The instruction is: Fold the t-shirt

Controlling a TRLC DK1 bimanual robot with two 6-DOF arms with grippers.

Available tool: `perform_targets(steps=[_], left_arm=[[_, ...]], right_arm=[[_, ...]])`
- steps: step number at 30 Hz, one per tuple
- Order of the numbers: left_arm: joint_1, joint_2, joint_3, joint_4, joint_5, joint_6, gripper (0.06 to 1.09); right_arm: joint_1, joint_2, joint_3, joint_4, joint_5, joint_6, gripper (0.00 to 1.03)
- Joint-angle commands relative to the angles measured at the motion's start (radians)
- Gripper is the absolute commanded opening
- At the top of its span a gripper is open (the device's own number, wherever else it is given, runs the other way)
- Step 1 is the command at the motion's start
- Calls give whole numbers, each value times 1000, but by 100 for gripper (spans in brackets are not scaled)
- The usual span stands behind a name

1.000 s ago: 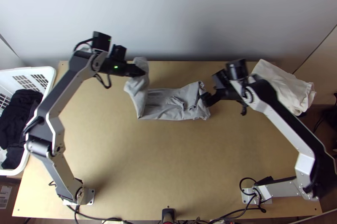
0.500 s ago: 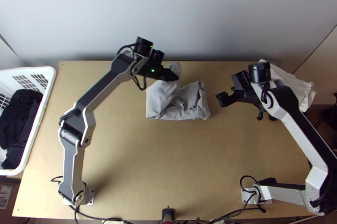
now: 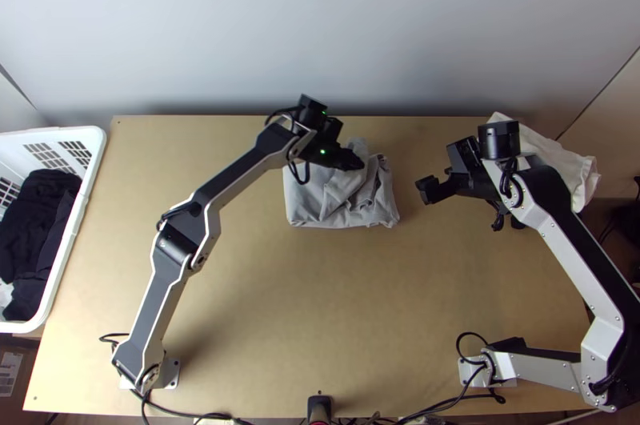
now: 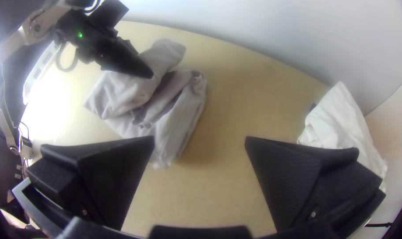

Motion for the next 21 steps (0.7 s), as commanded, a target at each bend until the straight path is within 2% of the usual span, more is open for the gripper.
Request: perform_targets(steps=[1,2,3,5,6,7,15,17,19,21], left_arm=[[-34,84,23,43,-8,-11,9],[-39,96,31,43,-8,-11,12],[-42,105,37,43,-8,-11,27],[-45,104,47,43,-6,-14,69],[-46,95,50,37,-8,-17,93],[-46,78,54,29,-8,-21,105],[69,-174,7,-113,1,-34,105],[115,-217,-26,-205,3,14,105],[159,-235,-32,-359,3,98,105],[205,-270,-88,-432,3,132,105]], right_arm=[[-8,-1,-10,0,0,4,95],[-10,-1,-12,0,0,4,95],[-10,-1,-15,0,0,5,95],[-8,-1,-21,0,0,5,95],[-7,1,-24,0,0,5,95],[-4,-1,-27,2,0,7,95],[84,49,-13,41,0,-22,95],[117,87,15,52,0,-27,95],[160,141,59,71,0,-27,95],[212,210,113,91,0,-30,95]])
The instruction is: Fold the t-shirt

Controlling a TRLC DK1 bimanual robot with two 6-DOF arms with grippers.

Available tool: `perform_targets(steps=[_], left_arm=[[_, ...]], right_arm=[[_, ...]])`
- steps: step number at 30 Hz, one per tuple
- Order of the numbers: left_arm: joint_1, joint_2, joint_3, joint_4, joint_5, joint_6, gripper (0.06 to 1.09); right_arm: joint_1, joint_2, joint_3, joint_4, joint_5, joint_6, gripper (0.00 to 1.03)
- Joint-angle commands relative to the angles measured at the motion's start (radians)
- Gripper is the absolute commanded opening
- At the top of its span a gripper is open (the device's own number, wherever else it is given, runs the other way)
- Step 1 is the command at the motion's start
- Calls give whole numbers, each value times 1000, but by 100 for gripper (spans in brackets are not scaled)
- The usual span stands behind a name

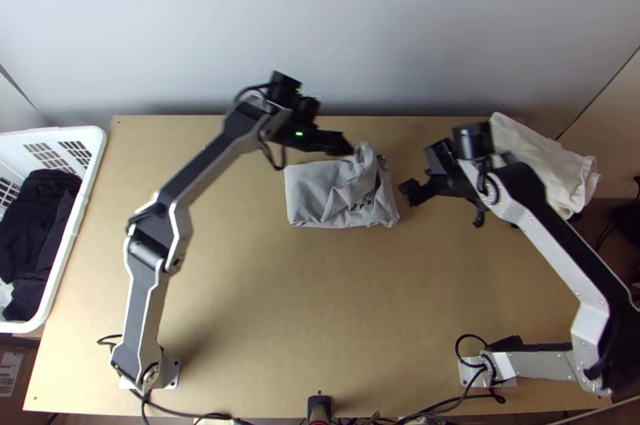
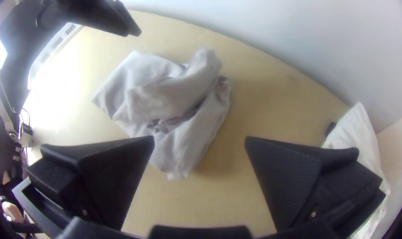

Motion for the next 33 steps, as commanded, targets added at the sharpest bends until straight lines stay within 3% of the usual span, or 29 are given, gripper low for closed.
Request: perform_targets(steps=[1,4,8,16,33], left_arm=[[142,-151,-141,-240,4,131,105],[196,-260,-358,-183,1,191,104],[196,-323,-497,-61,-40,210,104],[104,-370,-647,120,-211,219,104],[6,-209,-556,156,-278,250,104]], right_arm=[[139,167,129,51,0,-13,95],[244,361,302,67,0,-4,95],[279,473,368,84,0,4,95],[282,549,342,100,-2,27,95],[86,162,-173,159,-2,39,95]])
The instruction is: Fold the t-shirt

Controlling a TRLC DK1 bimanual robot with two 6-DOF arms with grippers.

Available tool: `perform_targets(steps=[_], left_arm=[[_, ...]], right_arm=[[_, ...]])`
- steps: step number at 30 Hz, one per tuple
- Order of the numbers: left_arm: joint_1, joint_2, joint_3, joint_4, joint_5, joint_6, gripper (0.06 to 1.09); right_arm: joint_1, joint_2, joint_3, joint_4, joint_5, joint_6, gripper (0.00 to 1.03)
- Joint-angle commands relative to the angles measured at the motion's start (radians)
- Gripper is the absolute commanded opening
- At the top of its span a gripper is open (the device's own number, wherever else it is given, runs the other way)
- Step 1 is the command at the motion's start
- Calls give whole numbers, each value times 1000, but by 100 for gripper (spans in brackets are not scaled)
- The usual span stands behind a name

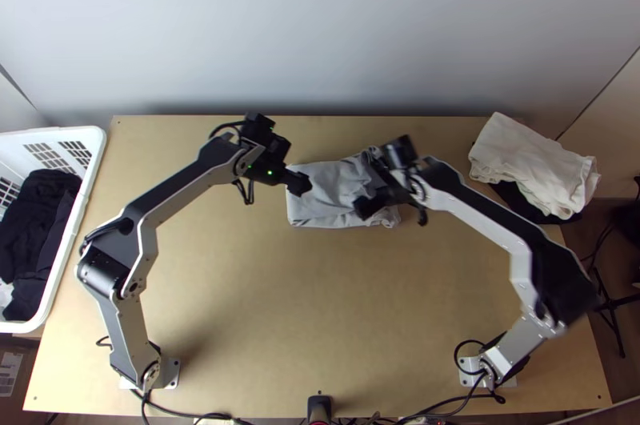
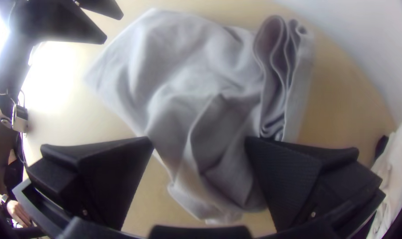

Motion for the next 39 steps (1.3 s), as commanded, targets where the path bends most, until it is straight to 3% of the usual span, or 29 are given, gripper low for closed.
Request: perform_targets(steps=[1,7,12,20,25,33,39], left_arm=[[-33,52,30,7,-22,10,104],[-49,50,18,1,-27,8,104],[-49,49,0,-1,-33,10,104],[-56,49,-20,-7,-59,13,104],[-57,43,-25,-16,-68,13,104],[-54,38,-23,-19,-83,25,104],[-54,38,-14,-19,-83,35,104]], right_arm=[[-87,-159,-204,12,2,-1,95],[-102,-276,-282,11,2,13,95],[-96,-299,-179,12,2,24,95],[-29,-43,166,8,0,19,95],[36,83,242,8,2,27,95],[62,217,246,8,-11,38,95],[-29,217,186,14,-11,38,95]])
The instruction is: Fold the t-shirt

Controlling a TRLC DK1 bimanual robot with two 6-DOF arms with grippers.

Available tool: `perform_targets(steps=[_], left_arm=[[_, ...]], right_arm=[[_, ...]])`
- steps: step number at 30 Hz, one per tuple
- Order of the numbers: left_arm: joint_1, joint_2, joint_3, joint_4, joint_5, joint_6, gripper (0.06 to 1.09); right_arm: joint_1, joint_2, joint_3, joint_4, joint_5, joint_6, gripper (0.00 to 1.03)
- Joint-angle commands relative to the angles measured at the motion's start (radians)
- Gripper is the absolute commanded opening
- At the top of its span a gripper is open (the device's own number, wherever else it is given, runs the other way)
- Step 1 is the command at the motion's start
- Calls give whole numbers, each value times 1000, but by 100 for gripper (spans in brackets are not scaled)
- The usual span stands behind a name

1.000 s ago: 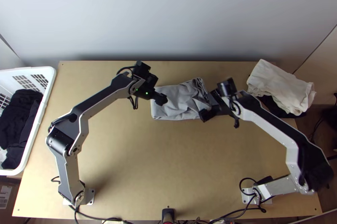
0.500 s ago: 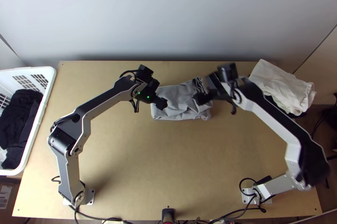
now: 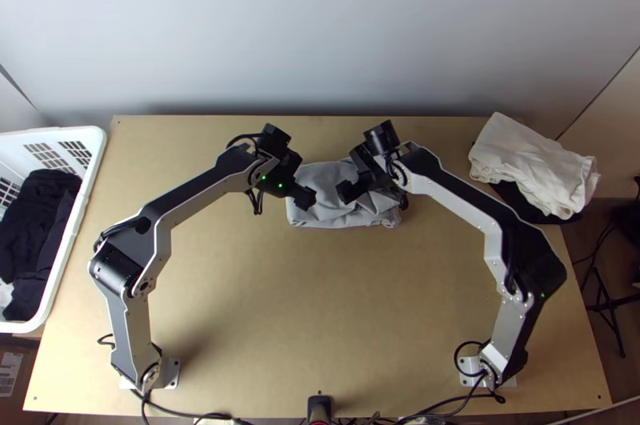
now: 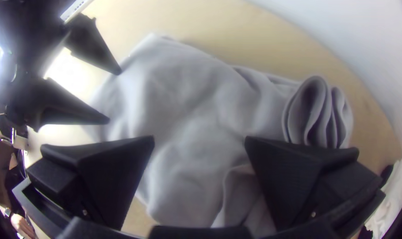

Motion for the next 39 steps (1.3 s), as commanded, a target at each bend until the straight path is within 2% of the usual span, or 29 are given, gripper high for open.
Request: perform_targets(steps=[1,10,15,20,25,28,34,39], left_arm=[[2,0,11,-1,-5,10,104],[4,24,25,0,-5,22,104],[6,32,25,0,-5,22,104],[7,-10,19,-6,-5,12,104],[6,-103,-13,-26,-5,15,104],[9,-171,-51,-35,-5,19,104],[30,-284,-130,-50,-8,25,104],[53,-346,-179,-53,-17,27,104]], right_arm=[[-79,13,-53,13,-2,3,95],[-195,-163,-199,16,9,-25,97],[-189,-251,-265,15,10,-34,97],[-105,-341,-283,15,47,-72,98],[33,-372,-288,20,135,-172,98],[85,-366,-289,47,139,-195,98],[159,-318,-365,184,167,-341,98],[205,-301,-418,265,182,-419,98]])
